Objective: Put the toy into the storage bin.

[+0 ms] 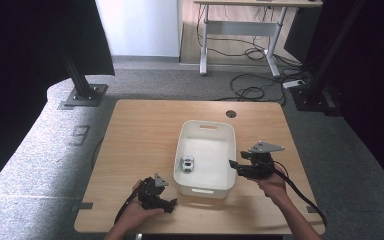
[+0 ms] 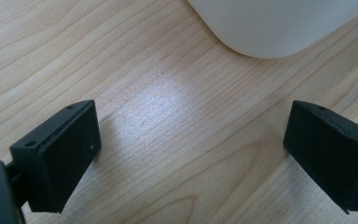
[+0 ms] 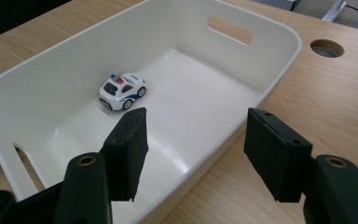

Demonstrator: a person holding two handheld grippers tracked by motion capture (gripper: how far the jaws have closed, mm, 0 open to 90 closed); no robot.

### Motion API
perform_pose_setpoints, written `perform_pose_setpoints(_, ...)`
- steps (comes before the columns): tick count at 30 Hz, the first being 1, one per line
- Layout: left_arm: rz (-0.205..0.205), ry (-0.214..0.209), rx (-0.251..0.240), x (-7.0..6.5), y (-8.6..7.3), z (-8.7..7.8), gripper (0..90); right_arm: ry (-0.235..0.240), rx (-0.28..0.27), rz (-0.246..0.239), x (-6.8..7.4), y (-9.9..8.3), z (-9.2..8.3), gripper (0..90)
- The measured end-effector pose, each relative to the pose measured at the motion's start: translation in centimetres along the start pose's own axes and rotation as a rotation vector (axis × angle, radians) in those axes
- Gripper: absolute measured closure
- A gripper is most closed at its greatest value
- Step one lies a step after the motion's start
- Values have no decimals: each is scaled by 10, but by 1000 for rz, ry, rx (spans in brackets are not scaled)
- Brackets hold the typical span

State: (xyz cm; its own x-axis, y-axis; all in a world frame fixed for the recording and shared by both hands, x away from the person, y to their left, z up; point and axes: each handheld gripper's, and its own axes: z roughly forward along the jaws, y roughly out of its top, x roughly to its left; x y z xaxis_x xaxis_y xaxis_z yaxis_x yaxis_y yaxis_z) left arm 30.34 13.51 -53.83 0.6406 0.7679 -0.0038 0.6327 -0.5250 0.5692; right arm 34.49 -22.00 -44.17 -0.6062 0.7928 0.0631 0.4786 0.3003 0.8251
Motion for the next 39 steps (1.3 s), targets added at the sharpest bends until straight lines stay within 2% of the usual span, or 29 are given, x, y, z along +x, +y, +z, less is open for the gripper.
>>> perform_pose_setpoints(6, 1, 1, 0, 0, 0, 0, 42, -16, -2, 17, -10, -12, -9, 390)
perform_pose_setpoints(10, 1, 0, 0, 0, 0, 0, 42, -33, 16, 30, -17, -25, -14, 388)
perform_pose_setpoints(24, 1, 1, -2, 0, 0, 0, 42, -49, 31, 87, -32, -58, -14, 388)
perform_pose_setpoints(25, 1, 0, -2, 0, 0, 0, 42, -56, 44, 91, -34, -62, -13, 385)
perform_pose_setpoints(39, 4, -1, 0, 0, 0, 0, 42, -81, 55, 101, -40, -69, -11, 383)
